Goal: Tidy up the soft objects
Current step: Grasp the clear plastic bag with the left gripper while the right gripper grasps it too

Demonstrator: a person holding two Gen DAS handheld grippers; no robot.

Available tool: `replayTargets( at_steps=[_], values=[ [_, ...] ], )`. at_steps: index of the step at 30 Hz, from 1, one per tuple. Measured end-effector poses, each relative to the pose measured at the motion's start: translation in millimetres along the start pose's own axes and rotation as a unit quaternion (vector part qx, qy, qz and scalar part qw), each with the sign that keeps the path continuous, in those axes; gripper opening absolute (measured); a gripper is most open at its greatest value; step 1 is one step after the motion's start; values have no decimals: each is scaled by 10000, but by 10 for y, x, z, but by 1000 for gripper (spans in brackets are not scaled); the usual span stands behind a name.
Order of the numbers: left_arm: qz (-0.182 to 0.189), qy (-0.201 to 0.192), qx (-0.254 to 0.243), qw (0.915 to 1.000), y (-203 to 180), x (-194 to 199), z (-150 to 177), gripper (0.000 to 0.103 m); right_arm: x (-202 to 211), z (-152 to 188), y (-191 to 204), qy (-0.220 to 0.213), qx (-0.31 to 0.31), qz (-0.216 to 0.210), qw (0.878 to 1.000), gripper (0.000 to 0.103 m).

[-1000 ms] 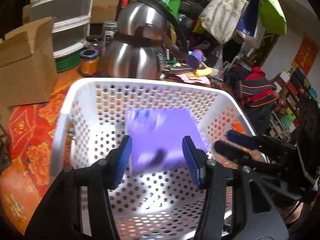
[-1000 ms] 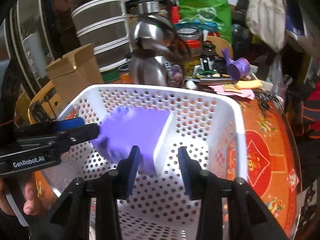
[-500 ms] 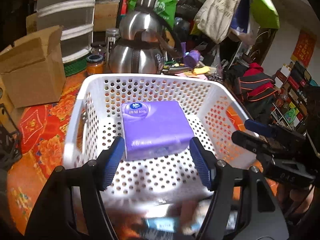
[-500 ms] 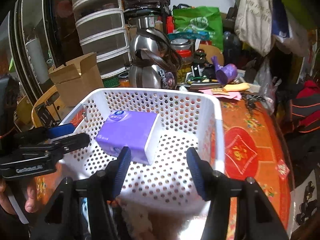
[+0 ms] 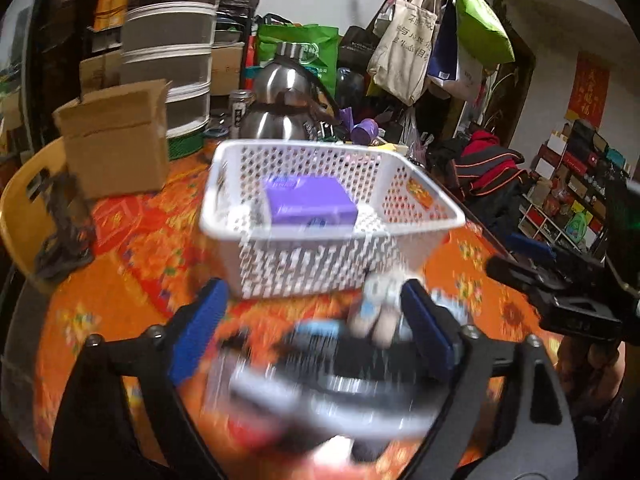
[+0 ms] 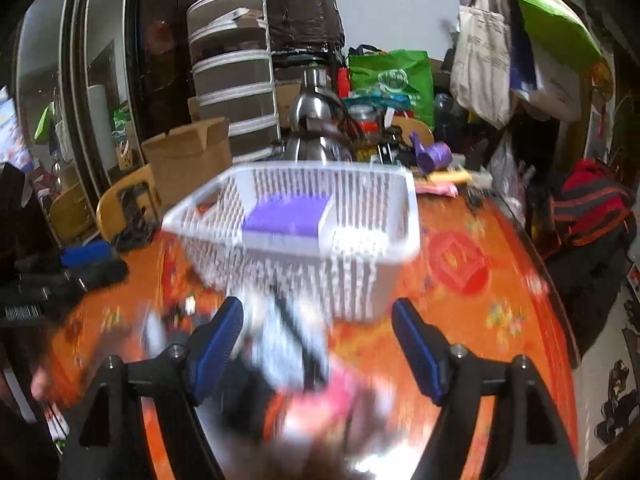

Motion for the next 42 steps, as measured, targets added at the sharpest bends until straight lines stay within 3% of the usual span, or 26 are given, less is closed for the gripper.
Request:
replayTargets(
  at_steps=[5, 10, 19, 23, 28, 35, 36, 38, 40, 42],
  values=[
    [-292, -4, 356, 9989, 352, 257, 714, 93, 168, 848, -33, 221, -367, -231, 9988, 77],
    [-381, 450, 654, 9961, 686, 79, 1052, 93, 221, 1340, 85, 469, -380, -381, 9974, 72],
    [-187, 853, 645, 9941, 737, -218, 1199, 93, 91, 1453, 467, 692, 56, -812, 9943, 41],
    [-176, 904, 627, 9938, 731, -284, 1190, 93, 23, 1457, 538, 747, 165, -786, 9940, 22],
    [-110, 1018, 594, 9930, 723, -366, 1189, 93, -13, 1377, 467, 745, 285, -659, 9946, 13],
    [-11, 1082, 518, 9928, 687, -416, 1202, 93, -92, 1330, 390, 800, 269, -588, 9947, 11],
    [29, 1076, 521, 9928, 681, -417, 1202, 89, -103, 1336, 385, 809, 263, -586, 9946, 11],
    [167, 1091, 509, 9926, 649, -418, 1212, 73, -110, 1339, 383, 813, 240, -598, 9946, 11],
    [199, 1114, 405, 9928, 601, -410, 1229, 47, -108, 1339, 382, 809, 242, -592, 9947, 11],
    [244, 1131, 371, 9926, 565, -396, 1253, 29, -109, 1339, 381, 803, 257, -574, 9948, 11]
  ],
)
Point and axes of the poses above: each gripper's, at about its wrist camera, not at the fingertips, and x roughly against the way its jaws point, y to its left, z to its underside, the point moved 7 cm from there along -x, roughly the way its jaws point, and after that the axes turned 10 degrees about z, right-handed, at the moved point
